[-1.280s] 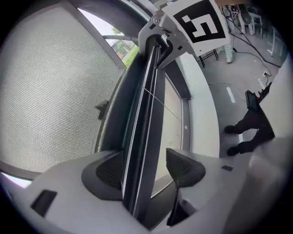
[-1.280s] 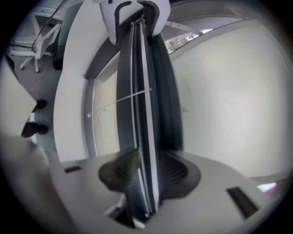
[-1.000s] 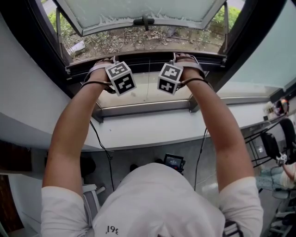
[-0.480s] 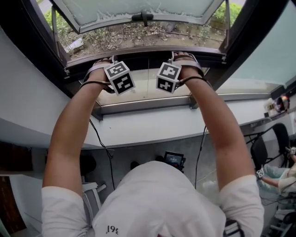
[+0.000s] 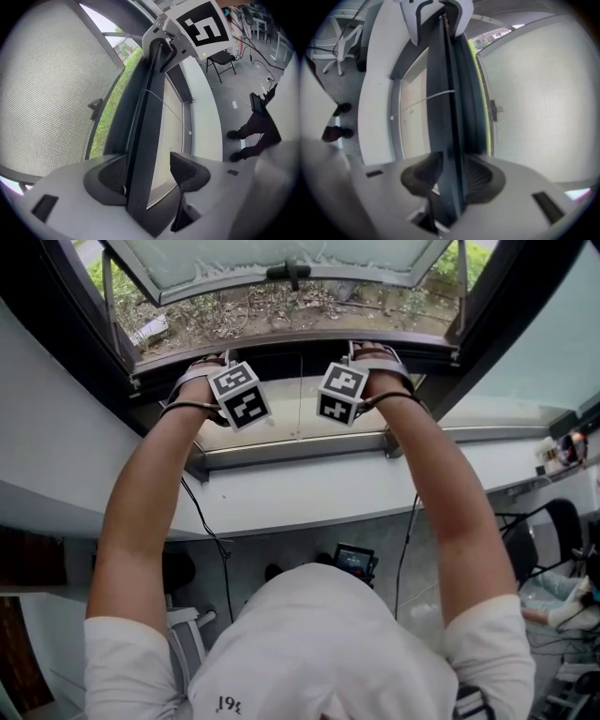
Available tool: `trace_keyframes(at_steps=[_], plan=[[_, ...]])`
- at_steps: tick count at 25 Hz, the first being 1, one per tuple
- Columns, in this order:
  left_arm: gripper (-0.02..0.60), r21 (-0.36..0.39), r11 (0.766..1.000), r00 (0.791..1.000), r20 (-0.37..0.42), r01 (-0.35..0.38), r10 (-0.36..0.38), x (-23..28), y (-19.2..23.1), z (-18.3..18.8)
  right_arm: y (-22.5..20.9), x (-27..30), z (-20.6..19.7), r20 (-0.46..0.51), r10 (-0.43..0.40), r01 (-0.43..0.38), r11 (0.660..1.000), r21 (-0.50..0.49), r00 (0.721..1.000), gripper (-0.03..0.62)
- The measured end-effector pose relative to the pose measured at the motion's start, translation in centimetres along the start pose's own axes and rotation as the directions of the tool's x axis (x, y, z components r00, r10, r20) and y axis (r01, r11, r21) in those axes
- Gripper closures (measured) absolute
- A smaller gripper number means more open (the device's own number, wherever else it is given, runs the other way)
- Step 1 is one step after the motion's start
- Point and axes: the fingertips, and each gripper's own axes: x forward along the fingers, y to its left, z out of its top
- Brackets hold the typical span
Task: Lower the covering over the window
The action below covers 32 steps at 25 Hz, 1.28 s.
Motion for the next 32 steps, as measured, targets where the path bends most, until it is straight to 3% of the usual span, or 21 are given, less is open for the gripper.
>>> trace_keyframes(at_steps=[32], plan=[[0.293, 0.010, 0.998, 0.998, 0.037, -0.059, 0.058, 0.80, -0.39, 0.31, 0.67, 0.51, -0.35, -0.010, -0.043, 0.043, 0.999, 0.016, 0.999, 0.448]])
